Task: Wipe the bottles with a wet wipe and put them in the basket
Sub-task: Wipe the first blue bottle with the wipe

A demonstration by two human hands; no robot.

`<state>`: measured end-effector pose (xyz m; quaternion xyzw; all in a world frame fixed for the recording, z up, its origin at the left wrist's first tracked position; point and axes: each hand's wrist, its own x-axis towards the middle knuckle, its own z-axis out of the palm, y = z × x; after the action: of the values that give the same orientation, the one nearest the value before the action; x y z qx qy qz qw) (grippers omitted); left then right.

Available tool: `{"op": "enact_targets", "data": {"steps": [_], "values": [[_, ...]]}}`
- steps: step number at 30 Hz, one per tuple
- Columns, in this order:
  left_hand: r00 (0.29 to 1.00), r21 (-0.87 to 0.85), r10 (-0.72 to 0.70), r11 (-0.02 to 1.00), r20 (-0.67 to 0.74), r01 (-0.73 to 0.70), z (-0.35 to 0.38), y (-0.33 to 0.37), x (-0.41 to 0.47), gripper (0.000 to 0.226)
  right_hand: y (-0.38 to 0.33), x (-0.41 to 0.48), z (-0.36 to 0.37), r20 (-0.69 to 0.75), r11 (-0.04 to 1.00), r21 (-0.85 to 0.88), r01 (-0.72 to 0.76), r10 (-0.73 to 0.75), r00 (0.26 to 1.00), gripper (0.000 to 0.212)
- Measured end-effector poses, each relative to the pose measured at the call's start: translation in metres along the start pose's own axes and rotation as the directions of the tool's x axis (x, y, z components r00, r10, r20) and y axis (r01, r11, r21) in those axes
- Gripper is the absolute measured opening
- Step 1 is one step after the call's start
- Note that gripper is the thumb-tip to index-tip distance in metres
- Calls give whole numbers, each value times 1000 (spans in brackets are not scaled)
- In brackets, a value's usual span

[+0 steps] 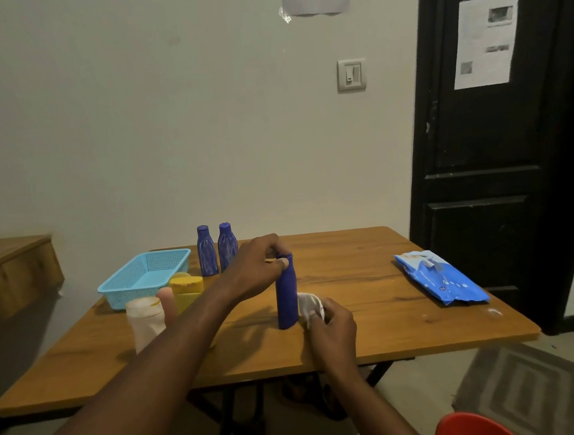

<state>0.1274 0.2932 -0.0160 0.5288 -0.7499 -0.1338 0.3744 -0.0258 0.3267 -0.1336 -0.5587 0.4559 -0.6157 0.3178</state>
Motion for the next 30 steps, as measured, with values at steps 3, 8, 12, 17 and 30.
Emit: {"op": "enact_targets", "data": {"steps": [3,8,12,17,30], "values": [[998,2,-6,1000,-55,6,7,0,-1,15,-3,8,-4,-108,986,104,-128,139,984,25],[988,-46,3,999,-156,-11,12,-1,1,7,-4,16,12,25,991,88,-97,96,995,23],[984,-66,-15,998,-179,3,11,-5,2,7,-2,6,44,189,999,-39,-32,39,981,33],[980,-78,-3,997,-197,-13,13,-4,-1,8,2,-23,63,343,950,-311,-36,147,928,102],[996,-84,11,996,-94,-19,9,-3,5,2,-29,58,41,214,998,-47,47,-35,976,67]]}}
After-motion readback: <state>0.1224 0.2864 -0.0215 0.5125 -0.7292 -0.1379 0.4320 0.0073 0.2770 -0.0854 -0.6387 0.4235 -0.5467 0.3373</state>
